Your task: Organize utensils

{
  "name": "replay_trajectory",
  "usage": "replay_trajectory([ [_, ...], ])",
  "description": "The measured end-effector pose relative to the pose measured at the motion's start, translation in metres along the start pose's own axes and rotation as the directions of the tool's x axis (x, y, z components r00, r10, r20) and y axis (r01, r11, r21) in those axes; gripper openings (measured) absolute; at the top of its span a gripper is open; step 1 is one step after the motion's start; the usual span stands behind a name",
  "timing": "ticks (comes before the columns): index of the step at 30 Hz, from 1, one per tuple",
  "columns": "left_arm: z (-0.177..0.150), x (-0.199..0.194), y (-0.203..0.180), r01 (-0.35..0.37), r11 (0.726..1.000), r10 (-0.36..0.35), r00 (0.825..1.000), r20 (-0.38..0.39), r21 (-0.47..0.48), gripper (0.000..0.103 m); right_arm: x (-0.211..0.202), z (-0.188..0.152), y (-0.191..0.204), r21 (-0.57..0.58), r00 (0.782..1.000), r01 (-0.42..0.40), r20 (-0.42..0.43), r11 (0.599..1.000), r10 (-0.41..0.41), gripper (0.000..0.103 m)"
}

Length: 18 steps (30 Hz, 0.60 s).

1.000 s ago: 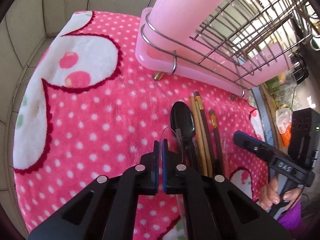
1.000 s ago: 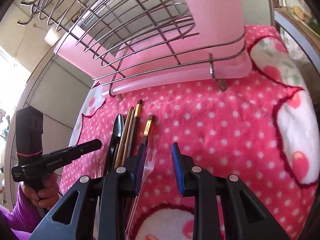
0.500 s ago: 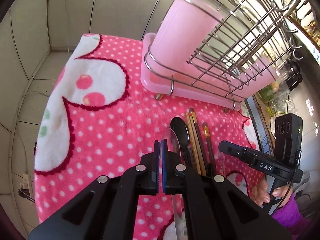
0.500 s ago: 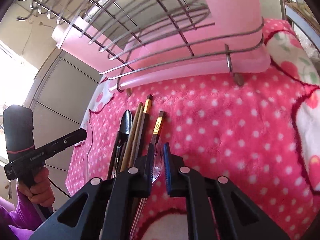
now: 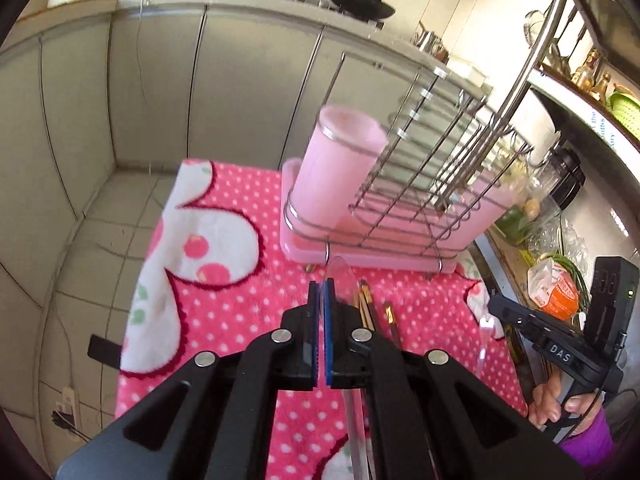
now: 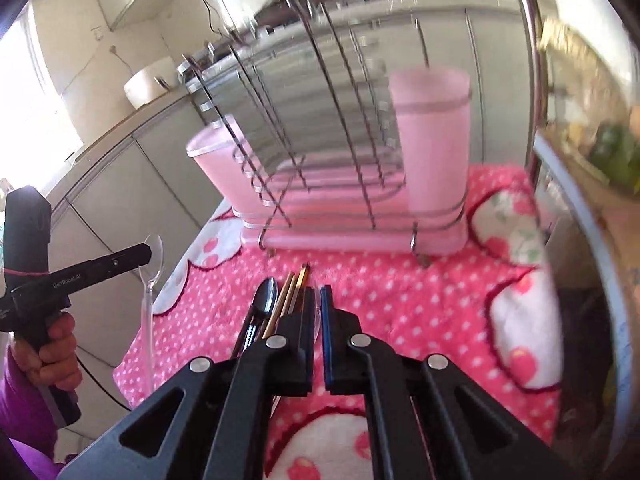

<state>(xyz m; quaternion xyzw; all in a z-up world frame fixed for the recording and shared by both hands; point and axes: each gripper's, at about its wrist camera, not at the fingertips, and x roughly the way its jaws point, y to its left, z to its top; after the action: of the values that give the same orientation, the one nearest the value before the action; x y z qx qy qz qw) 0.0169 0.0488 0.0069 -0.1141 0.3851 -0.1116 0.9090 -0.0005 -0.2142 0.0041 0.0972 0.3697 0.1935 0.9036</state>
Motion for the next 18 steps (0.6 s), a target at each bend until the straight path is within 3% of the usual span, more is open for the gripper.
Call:
replay_trajectory([
  [4,0.016,-0.02,-0.008,-0.007,1.0,0.005,0.996,0.094,0.025,0.001,-0.037,0.021,0.006,-0.05,0.988,0.071,0.143,0.996,-0.063,0.003],
  [10,0.047,-0.038,-0.019,-0.019,0.999,0.009,0.98,0.197,0.049,0.001,-0.087,0.061,-0.004,-0.047,0.94,0.155,0.315,0.987,-0.133,0.003],
  [15,0.09,-0.049,-0.03,-0.028,0.998,0.011,0.951,0.308,0.049,0.001,-0.113,0.096,-0.015,-0.006,0.873,0.223,0.446,0.975,-0.197,0.003],
  [18,0.115,-0.05,-0.037,-0.046,0.998,0.026,0.925,0.379,0.043,0.001,-0.125,0.119,-0.018,0.016,0.809,0.276,0.537,0.961,-0.241,0.003],
])
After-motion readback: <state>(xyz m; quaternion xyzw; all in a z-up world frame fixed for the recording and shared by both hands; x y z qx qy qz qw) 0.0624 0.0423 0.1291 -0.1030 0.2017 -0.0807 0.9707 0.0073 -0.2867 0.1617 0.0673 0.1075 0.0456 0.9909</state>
